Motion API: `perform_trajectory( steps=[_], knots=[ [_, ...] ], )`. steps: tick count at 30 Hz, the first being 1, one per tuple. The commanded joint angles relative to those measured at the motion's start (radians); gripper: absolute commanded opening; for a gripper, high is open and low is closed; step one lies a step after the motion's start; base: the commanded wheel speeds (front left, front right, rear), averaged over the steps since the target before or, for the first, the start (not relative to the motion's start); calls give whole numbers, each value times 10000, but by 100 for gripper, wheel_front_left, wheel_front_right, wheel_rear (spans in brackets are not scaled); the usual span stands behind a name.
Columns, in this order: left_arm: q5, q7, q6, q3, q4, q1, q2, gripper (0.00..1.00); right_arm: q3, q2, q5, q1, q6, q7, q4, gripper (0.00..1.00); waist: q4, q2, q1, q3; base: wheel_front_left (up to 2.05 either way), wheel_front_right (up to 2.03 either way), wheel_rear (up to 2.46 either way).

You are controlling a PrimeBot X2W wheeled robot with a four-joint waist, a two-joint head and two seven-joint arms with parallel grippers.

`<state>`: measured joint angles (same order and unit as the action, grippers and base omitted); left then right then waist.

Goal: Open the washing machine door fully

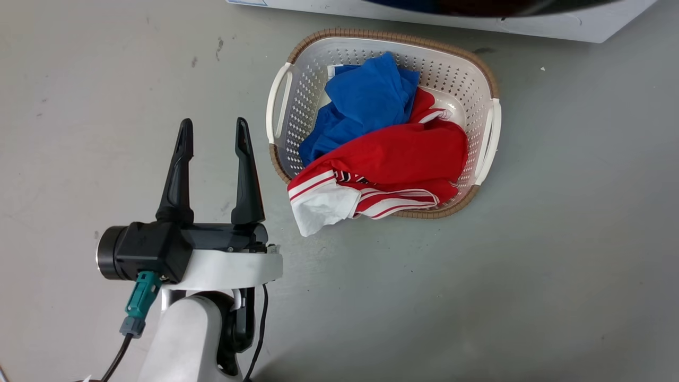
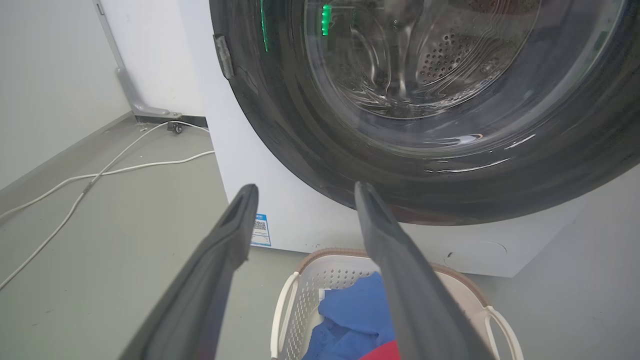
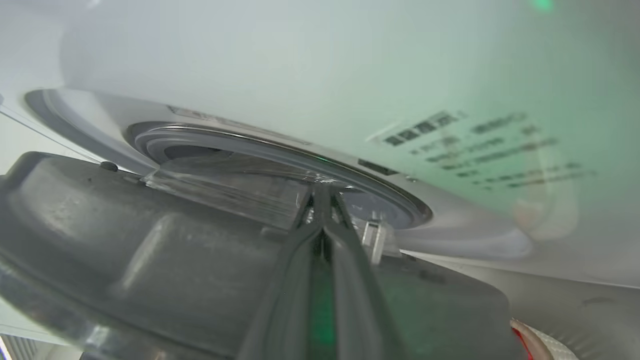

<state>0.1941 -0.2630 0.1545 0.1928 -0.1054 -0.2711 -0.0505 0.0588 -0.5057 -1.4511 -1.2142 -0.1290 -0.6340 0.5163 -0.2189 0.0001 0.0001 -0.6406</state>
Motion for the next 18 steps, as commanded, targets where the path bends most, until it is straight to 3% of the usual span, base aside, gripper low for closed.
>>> perform_trajectory(
  steps=[1, 18],
  knots=[
    [17, -28, 51, -5, 0, -61, 2, 100, 285, 378, -8, 140, -32, -247, -153, 0, 1, -1, -1, 23, 0, 0, 0],
    [-189, -28, -96, -271, 122, 198, 2, 100, 353, 354, -639, 3086, -31, -1278, -2803, 0, 378, -1, -1, 762, 0, 0, 0]
  ],
)
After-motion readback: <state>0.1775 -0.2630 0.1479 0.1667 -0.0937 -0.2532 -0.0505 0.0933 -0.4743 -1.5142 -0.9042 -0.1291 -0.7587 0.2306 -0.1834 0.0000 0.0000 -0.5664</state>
